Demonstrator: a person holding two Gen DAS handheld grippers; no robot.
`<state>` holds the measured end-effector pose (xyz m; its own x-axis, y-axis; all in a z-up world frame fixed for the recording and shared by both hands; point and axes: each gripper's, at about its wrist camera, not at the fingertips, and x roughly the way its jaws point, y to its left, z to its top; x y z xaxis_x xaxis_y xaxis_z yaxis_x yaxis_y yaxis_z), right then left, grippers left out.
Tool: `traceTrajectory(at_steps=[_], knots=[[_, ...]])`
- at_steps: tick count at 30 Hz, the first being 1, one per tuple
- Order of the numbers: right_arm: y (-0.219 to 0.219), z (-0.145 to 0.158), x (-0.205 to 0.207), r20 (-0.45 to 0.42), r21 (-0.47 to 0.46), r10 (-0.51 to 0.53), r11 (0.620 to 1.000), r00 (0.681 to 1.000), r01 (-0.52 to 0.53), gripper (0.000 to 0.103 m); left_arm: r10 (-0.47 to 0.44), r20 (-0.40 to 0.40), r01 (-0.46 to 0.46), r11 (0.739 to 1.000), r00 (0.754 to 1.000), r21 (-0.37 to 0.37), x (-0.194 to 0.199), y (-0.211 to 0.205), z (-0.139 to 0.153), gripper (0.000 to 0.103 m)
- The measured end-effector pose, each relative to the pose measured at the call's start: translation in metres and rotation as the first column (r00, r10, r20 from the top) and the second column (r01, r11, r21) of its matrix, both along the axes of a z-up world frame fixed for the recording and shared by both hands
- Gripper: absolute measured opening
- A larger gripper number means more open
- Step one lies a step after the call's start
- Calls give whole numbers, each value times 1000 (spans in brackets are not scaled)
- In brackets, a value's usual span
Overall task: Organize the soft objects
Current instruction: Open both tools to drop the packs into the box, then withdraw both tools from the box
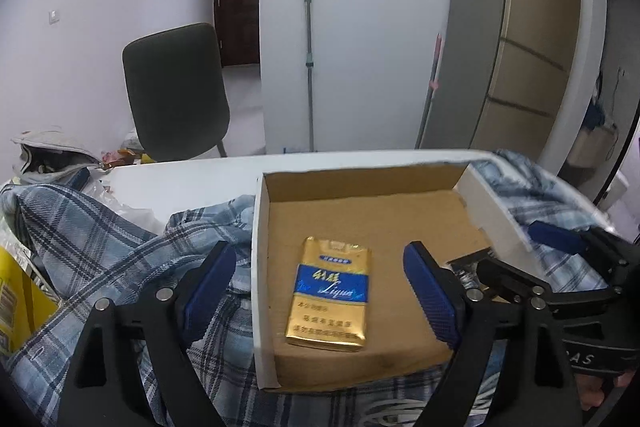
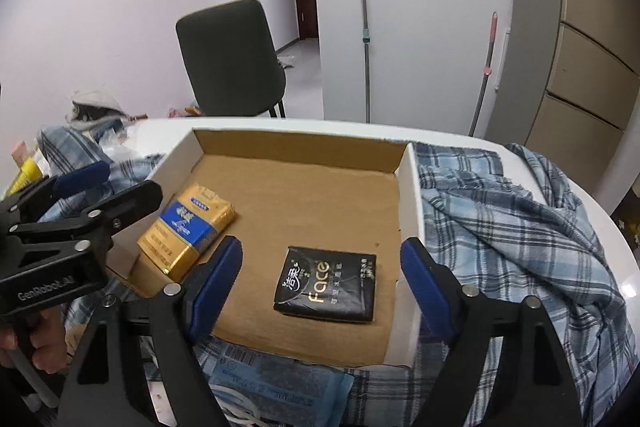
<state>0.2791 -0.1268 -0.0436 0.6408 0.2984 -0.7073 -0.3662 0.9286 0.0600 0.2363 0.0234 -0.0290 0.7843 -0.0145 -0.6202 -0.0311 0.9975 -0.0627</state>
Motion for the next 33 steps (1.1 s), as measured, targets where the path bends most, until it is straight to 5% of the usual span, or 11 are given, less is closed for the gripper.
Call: traceTrajectory(at_steps=[9, 17, 19, 23, 33], knots=[[-16, 67, -34, 125, 25, 12, 1000, 992, -15, 80, -19, 143, 21, 1000, 990, -13, -51, -9, 70, 88], [-38, 120, -95, 265, 47, 34, 998, 964, -48, 81, -18, 302, 9, 999, 953, 31, -122, -17, 122, 89], [-44, 125, -108, 283, 57, 39, 997, 958, -58, 84, -15, 313, 4, 999, 950, 38, -134, -16, 127, 103], [-53, 129, -132, 316, 72, 41, 995, 948, -67, 90, -27, 335, 11, 999, 942, 51, -160, -14, 130, 103], [-64, 108, -156, 317, 107, 4, 993, 948, -40, 94, -46, 245, 40, 999, 968, 30, -197, -7, 96, 103]])
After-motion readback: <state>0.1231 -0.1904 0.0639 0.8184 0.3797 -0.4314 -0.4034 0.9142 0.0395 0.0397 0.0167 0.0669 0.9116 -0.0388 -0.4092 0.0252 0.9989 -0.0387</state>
